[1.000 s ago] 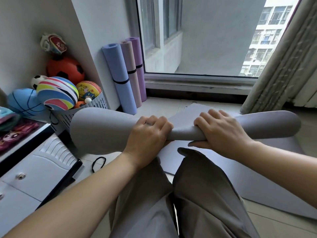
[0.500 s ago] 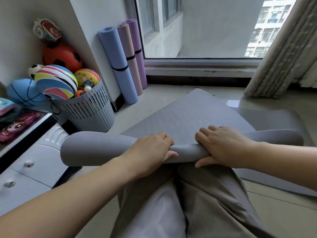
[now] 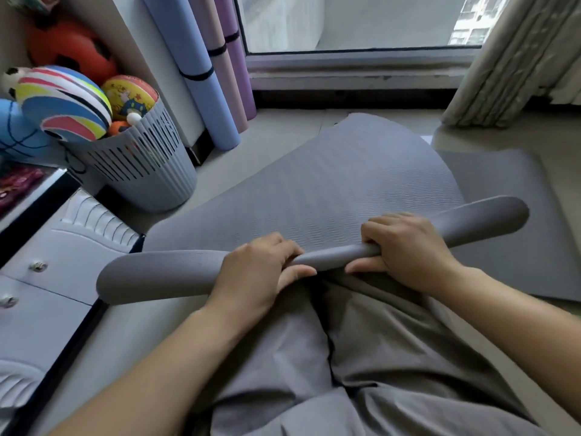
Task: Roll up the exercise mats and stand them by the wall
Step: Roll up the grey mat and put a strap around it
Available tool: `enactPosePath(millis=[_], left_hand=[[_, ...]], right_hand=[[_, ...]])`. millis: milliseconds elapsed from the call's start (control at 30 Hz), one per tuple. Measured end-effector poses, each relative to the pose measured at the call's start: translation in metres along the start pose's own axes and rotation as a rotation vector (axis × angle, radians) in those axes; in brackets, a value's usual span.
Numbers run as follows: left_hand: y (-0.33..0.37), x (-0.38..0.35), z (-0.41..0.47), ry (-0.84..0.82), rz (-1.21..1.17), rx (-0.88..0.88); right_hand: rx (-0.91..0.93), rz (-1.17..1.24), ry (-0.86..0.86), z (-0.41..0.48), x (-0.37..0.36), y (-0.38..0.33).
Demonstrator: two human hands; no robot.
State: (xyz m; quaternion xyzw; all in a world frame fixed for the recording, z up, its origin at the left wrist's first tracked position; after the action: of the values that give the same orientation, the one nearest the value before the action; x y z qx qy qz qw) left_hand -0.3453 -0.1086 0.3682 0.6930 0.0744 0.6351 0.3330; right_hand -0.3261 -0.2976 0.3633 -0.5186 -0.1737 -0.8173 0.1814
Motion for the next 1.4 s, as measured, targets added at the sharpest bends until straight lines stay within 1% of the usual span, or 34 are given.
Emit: enactPosePath(millis=[67, 133, 200, 300, 367, 467, 533, 633, 733, 833, 933, 1000, 1033, 1067, 1100, 1167, 1200, 1233, 1300, 1333, 1400], left_hand=[[-0.005, 0.0, -0.003, -0.004, -0.037, 0.0], [-0.007, 0.002, -0.009, -0.004, -0.141, -0.008], [-0.011, 0.004, -0.012, 0.022, -0.258, 0.029], [-0.017, 0.003, -0.006, 0.055, -0.281, 0.092], [-0.02, 0.002, 0.002, 0.037, -0.309, 0.097], [-0.024, 0.003, 0.014, 0.013, -0.314, 0.08], [-0.027, 0.002, 0.016, 0.035, -0.277, 0.043], [-0.033, 0.001, 0.019, 0.094, -0.194, -0.017], [-0.04, 0.004, 0.027, 0.164, -0.156, -0.07], [-0.032, 0.006, 0.025, 0.219, -0.162, -0.268], [-0.029, 0.006, 0.013, 0.246, -0.153, -0.44], [-0.029, 0.003, 0.007, 0.244, -0.029, -0.477], [-0.029, 0.001, 0.006, 0.239, 0.045, -0.48], [-0.029, 0.0, 0.007, 0.234, 0.112, -0.47], [-0.028, 0.0, 0.007, 0.231, 0.17, -0.453], [-0.025, 0.0, 0.009, 0.216, 0.27, -0.404], [-0.023, 0.001, 0.01, 0.2, 0.308, -0.37], [-0.022, 0.001, 0.01, 0.188, 0.335, -0.337], [-0.021, 0.002, 0.008, 0.172, 0.35, -0.274], [-0.022, 0.003, 0.007, 0.173, 0.345, -0.244], [-0.022, 0.005, 0.007, 0.177, 0.336, -0.187]], right_hand=[[-0.065, 0.079, -0.172, 0.001, -0.002, 0.003], [-0.09, 0.115, -0.322, 0.001, -0.008, 0.006], [-0.066, 0.101, -0.426, 0.007, -0.013, 0.006], [-0.067, 0.143, -0.552, 0.019, -0.02, 0.01], [-0.08, 0.212, -0.556, 0.022, -0.024, 0.013], [-0.141, 0.309, -0.48, 0.021, -0.027, 0.018], [-0.188, 0.302, -0.462, 0.02, -0.029, 0.02], [-0.229, 0.191, -0.5, 0.023, -0.034, 0.021], [-0.27, 0.214, -0.578, 0.029, -0.038, 0.025], [-0.355, 0.355, -0.576, 0.029, -0.044, 0.033], [-0.398, 0.337, -0.568, 0.028, -0.053, 0.037], [-0.41, 0.314, -0.584, 0.033, -0.058, 0.04], [-0.404, 0.307, -0.557, 0.037, -0.058, 0.042], [-0.372, 0.3, -0.479, 0.042, -0.056, 0.042], [-0.298, 0.28, -0.33, 0.046, -0.051, 0.04], [-0.121, 0.23, 0.028, 0.043, -0.034, 0.03], [-0.059, 0.213, 0.152, 0.037, -0.029, 0.026], [-0.008, 0.207, 0.224, 0.032, -0.026, 0.024], [0.083, 0.198, 0.293, 0.024, -0.02, 0.021], [0.118, 0.195, 0.289, 0.02, -0.017, 0.02], [0.163, 0.17, 0.22, 0.013, -0.012, 0.024]])
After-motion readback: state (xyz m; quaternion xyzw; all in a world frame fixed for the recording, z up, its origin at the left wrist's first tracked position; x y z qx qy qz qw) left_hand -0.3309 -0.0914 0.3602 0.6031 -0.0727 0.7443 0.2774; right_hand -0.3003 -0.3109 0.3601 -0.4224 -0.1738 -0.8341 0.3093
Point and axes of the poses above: each hand's wrist, its own z-axis towards the middle knuckle, its own x-axis out of the back of the hand, y = z × x, the point moved 6 cm from there along z, towards the middle knuckle, and after that the axes turned 15 degrees about -z, right-handed, at the moved point
